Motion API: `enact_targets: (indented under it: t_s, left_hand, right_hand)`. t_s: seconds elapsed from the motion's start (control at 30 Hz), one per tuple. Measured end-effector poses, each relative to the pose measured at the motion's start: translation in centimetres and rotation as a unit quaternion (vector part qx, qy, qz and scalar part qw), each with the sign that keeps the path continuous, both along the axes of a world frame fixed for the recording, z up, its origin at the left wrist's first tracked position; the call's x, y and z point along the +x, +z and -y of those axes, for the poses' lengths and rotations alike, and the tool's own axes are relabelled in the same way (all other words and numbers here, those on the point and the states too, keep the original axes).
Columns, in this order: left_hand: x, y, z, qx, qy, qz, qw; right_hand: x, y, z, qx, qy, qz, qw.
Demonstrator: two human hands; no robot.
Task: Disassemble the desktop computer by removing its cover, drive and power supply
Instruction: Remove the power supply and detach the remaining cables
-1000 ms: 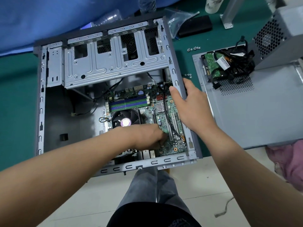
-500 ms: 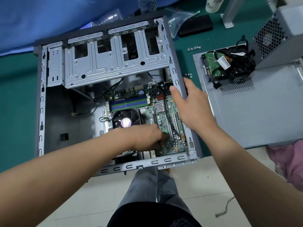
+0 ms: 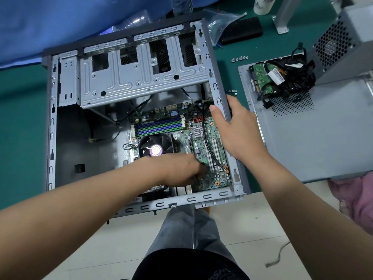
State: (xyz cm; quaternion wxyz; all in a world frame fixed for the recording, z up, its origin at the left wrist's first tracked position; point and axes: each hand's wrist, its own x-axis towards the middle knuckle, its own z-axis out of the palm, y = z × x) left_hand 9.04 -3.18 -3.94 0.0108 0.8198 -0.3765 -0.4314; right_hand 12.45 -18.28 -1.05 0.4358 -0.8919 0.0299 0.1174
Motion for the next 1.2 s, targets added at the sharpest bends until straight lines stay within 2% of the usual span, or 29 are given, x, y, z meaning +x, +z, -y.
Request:
enact_targets:
  t_s: [0.1,0.27,0.5,0.77,1.03,1.2]
  left_hand:
    - [0.0,0.0,0.0,-0.011,0.010,0.008,1.000]
    - [-0.4,-0.2,0.0,0.006,0.001,0.074,0.997]
    - [-0.5,-0.4,0.0,0.000,-0.001,0.092,0.996]
    - [-0.5,0.0,0.1,0.016,-0.007,0.081,0.997]
    - [0.0,0.0,1.5,0.069,-0.066,0.061,0.994]
    - [0.2,-0.7,1.7,0.061,-0.093,0.038,0.993]
  right_hand:
    - [0.0,0.0,0.0,0.003,0.001,0.002,1.000]
    - [0.0,-0.1,0.0,0.003,0.003,0.002,1.000]
    - [0.0,-0.1,0.1,0.004,0.005,0.003,1.000]
    - [0.0,-0.1,0.0,0.009,0.002,0.003,1.000]
    - [0.0,0.0,0.0,0.001,0.004,0.001,1.000]
    - [0.0,0.1,0.0,-0.002,0.005,0.002,1.000]
